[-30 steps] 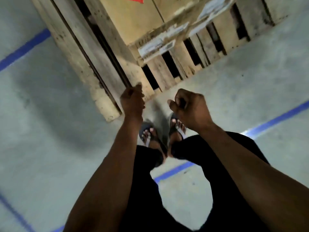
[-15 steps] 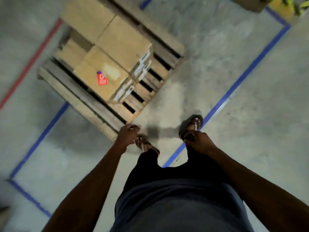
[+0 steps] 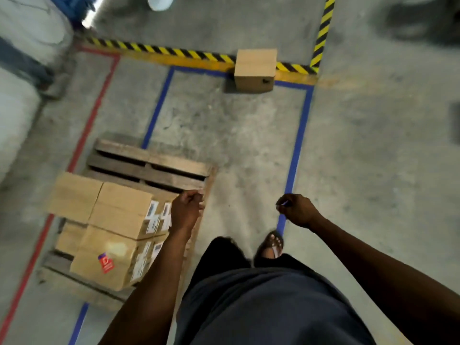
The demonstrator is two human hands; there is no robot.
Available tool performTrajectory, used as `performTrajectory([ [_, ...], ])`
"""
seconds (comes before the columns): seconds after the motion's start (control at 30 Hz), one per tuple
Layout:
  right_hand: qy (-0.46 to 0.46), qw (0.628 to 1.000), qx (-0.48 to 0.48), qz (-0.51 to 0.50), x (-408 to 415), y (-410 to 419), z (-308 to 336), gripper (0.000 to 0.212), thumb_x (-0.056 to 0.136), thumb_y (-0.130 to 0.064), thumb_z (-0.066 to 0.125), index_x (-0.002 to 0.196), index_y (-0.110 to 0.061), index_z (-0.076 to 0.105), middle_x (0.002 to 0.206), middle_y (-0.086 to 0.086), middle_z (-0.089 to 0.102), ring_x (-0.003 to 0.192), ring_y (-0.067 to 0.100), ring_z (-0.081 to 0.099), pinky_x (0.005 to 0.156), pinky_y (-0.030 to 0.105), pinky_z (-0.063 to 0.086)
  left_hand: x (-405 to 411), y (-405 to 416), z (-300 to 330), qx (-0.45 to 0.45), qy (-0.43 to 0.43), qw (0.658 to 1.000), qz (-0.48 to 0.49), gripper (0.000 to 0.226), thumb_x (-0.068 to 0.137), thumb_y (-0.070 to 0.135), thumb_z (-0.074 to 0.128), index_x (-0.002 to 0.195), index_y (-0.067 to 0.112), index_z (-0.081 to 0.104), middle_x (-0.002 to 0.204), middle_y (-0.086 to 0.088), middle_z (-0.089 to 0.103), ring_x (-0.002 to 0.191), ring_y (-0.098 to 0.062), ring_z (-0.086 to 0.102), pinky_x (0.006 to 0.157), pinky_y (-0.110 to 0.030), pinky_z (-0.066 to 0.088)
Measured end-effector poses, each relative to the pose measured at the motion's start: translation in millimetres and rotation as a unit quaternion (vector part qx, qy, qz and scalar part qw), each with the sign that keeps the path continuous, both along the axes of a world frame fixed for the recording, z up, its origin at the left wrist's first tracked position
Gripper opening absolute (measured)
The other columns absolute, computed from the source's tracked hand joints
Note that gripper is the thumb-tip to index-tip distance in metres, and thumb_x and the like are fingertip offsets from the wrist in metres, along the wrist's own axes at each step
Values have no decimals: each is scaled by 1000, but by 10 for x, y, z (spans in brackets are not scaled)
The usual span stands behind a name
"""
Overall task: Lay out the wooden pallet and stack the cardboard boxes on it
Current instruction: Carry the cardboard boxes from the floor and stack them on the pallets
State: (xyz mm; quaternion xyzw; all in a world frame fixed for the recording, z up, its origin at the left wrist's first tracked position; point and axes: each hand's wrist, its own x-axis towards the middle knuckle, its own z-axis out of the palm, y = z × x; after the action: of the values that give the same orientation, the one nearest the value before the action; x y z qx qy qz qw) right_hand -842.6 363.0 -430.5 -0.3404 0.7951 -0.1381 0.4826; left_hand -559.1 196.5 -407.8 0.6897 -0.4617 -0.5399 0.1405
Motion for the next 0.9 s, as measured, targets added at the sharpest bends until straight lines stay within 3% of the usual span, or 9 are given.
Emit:
performTrajectory([
  [0.1, -8, 999, -16, -27, -487, -377, 35, 7, 96, -27, 69, 98, -21, 72, 80, -2, 75, 84, 25, 75, 84, 38, 59, -617, -339, -33, 12, 21, 1000, -21, 10, 99, 25, 69, 105, 18, 74, 92, -6, 79, 72, -18, 72, 67, -32, 54],
  [0.27, -23, 997, -23, -73, -1143, -1012, -86, 3, 95, -28, 71, 95, -25, 71, 84, 1, 78, 78, 23, 76, 78, 41, 61, -1254, -990, -462, 55, 6, 998, -15, 4, 101, 25, 68, 100, 22, 70, 90, -4, 75, 72, -19, 70, 64, -30, 50],
  [0.47, -30, 991, 36, -125, -2051, -1794, -214, 3, 94, -28, 71, 96, -26, 73, 87, 2, 78, 78, 24, 76, 77, 43, 61, -1849, -1912, -1141, 153, -90, 982, -72, 20, 99, 21, 71, 107, 3, 74, 92, -18, 77, 69, -27, 70, 67, -33, 55],
  [0.57, -34, 989, 47, -134, -2564, -2321, -110, 4, 95, -25, 71, 99, -23, 73, 86, 2, 78, 76, 22, 76, 81, 43, 62, -2237, -2506, -1147, 181, -110, 974, -80, 13, 98, 17, 71, 89, 8, 72, 100, -22, 77, 78, -31, 72, 80, -41, 61],
  [0.67, -12, 992, 20, -125, -3092, -2986, -93, 8, 93, -21, 72, 93, -29, 73, 88, 3, 79, 81, 22, 77, 83, 42, 62, -2761, -3257, -999, 182, -88, 976, -82, 17, 99, 27, 70, 103, 10, 73, 97, -14, 76, 78, -29, 71, 75, -35, 56],
  [0.9, -43, 978, -1, -203, -3952, -4528, -508, 5, 88, -30, 69, 86, -29, 74, 77, 1, 78, 72, 22, 76, 76, 44, 64, -3960, -4696, -852, 133, -37, 984, -110, 22, 98, 38, 72, 110, 20, 70, 96, -6, 78, 76, -21, 71, 68, -31, 52],
])
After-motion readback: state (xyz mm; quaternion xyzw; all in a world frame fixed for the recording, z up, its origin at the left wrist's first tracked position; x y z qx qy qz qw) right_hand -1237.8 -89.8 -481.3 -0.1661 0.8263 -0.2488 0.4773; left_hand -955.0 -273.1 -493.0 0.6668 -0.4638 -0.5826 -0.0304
